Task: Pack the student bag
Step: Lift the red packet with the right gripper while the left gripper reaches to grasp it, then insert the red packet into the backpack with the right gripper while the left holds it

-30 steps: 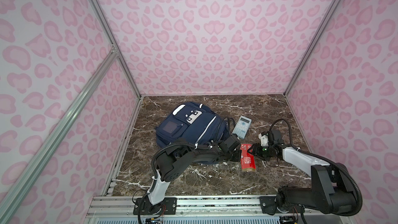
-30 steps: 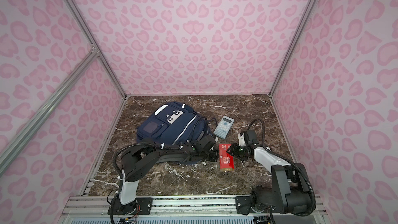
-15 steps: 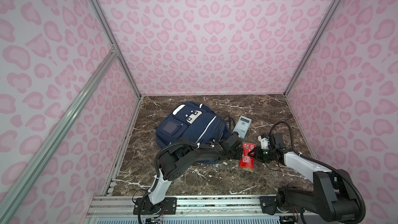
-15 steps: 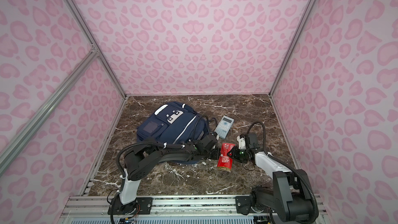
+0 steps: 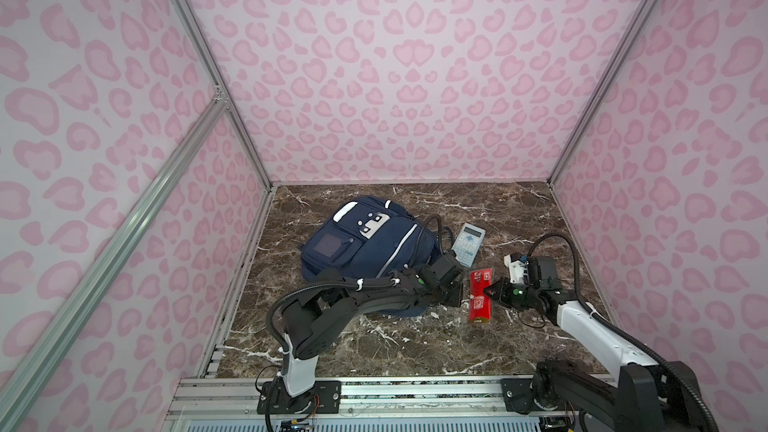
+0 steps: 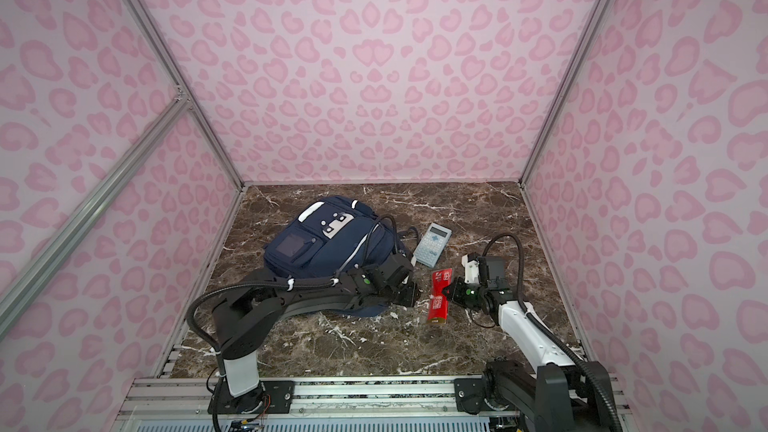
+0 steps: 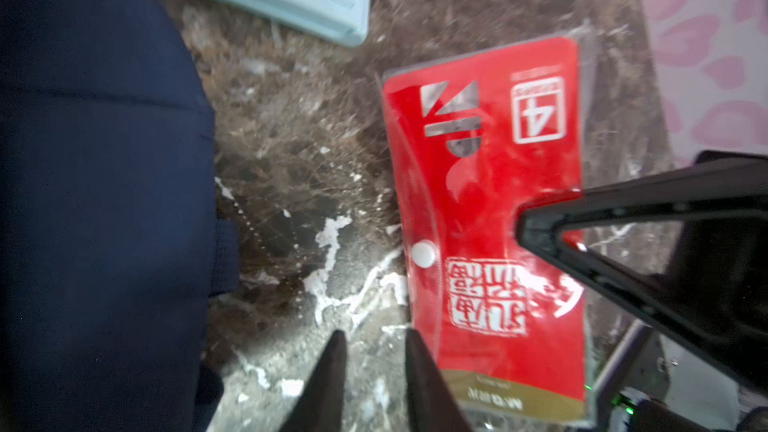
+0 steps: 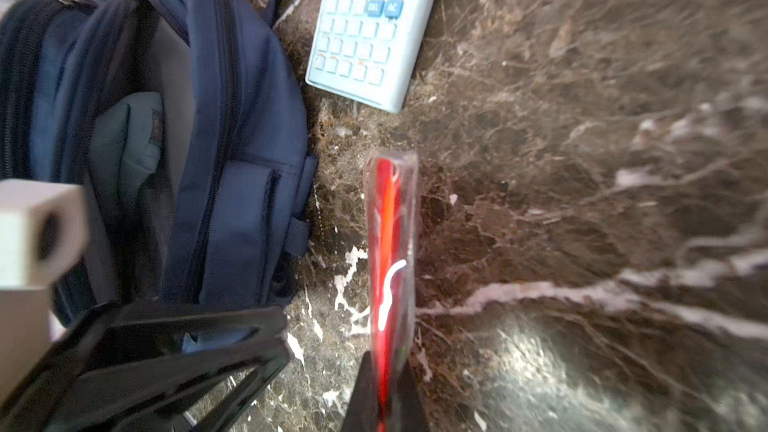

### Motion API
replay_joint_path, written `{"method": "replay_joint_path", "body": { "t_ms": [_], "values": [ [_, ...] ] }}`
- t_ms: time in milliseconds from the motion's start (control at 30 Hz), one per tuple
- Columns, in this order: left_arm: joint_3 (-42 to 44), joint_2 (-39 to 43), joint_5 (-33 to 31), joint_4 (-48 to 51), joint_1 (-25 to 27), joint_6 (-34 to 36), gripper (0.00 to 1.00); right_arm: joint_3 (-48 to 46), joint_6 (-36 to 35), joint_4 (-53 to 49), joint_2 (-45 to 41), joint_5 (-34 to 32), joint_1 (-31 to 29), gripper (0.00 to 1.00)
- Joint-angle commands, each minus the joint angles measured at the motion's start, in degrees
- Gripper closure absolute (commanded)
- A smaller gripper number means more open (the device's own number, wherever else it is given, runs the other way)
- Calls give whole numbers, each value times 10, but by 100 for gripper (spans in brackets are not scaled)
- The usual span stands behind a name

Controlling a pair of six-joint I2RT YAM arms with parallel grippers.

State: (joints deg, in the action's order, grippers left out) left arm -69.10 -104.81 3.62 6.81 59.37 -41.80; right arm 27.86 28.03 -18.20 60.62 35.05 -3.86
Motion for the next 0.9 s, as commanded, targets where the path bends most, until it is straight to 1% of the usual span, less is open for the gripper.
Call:
{"method": "replay_joint_path", "body": {
  "t_ms": [0, 33, 100, 167, 267, 300, 433, 467, 500, 533, 567, 667, 767, 833, 867],
  "values": [
    [-4, 62, -9, 33, 0, 27, 36, 19, 4, -61, -40, -29, 0, 100],
    [-2, 87, -11, 40, 1, 33, 29, 23, 7, -65, -57, -28, 0, 100],
    [-9, 129, -36, 77, 0, 57, 26, 22, 27, -49, -92, -26, 0, 100],
    [-27, 150, -97, 142, -2, 88, 22, 29, 43, -35, -113, -27, -1, 100],
    [-47, 145, -232, 230, -8, 133, 21, 56, 51, -29, -108, -19, -16, 100],
    [-49, 139, -262, 252, -12, 142, 21, 66, 56, -21, -101, -13, -27, 100],
    [-50, 110, -341, 285, -32, 161, 21, 87, 81, 37, -76, -6, -77, 100],
    [-50, 104, -353, 290, -41, 158, 24, 90, 91, 56, -68, -2, -87, 100],
    [-48, 101, -358, 290, -50, 150, 32, 88, 103, 82, -58, 7, -94, 100],
    [-45, 102, -359, 283, -57, 146, 47, 86, 115, 109, -49, 17, -99, 100],
    [-45, 106, -359, 280, -63, 139, 57, 79, 131, 147, -37, 26, -105, 100],
    [-46, 111, -357, 247, -64, 144, 57, 74, 167, 230, 12, 35, -131, 100],
    [-76, 83, -380, 283, -70, 150, 56, 91, 194, 295, 81, 61, -152, 100],
    [-94, 69, -385, 301, -81, 153, 49, 93, 219, 350, 123, 76, -159, 100],
    [-93, 67, -381, 304, -87, 154, 44, 95, 226, 372, 143, 80, -159, 100]
  ]
}}
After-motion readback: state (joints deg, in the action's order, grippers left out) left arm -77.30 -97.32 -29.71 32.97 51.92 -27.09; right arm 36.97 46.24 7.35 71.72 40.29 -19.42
